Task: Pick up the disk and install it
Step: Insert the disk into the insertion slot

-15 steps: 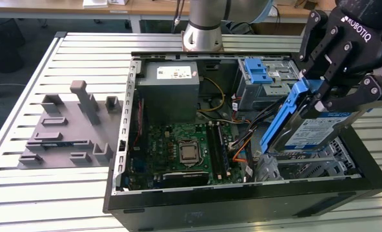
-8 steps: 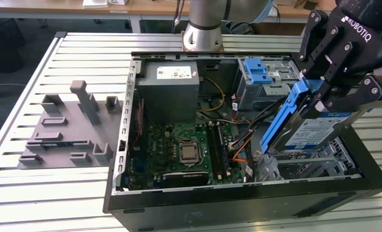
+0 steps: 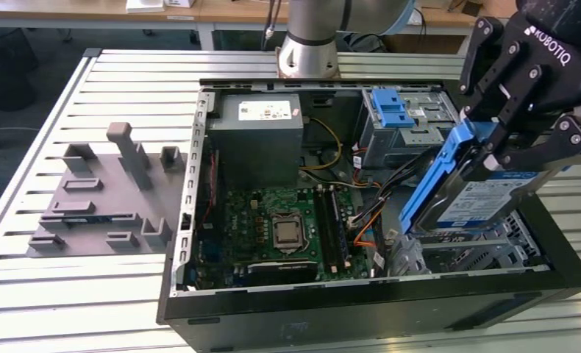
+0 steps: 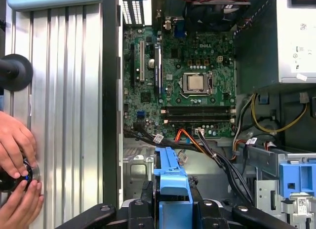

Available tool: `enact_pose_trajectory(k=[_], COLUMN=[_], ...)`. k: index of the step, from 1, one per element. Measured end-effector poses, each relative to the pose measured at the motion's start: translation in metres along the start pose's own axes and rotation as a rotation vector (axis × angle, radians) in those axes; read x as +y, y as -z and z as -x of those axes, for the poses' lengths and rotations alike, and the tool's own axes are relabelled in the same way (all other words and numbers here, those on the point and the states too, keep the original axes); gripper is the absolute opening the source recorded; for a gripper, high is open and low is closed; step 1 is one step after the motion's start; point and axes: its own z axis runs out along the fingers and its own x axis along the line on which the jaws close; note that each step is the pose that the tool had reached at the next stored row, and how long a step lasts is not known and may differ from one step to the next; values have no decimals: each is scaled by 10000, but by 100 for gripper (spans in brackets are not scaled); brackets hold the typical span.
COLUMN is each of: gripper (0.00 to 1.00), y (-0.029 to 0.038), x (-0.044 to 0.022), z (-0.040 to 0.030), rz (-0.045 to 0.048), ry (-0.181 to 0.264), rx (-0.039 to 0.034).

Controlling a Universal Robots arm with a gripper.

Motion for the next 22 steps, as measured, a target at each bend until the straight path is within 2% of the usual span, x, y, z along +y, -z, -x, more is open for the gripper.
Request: enact_pose_trajectory(k=[7,12,22], gripper=[37,37,37], y=[-23,-41,-88], x=[-125,-187,-217], z=[2,2,1], rz=[0,0,0], ry=[-1,0,8], rx=[0,1,0])
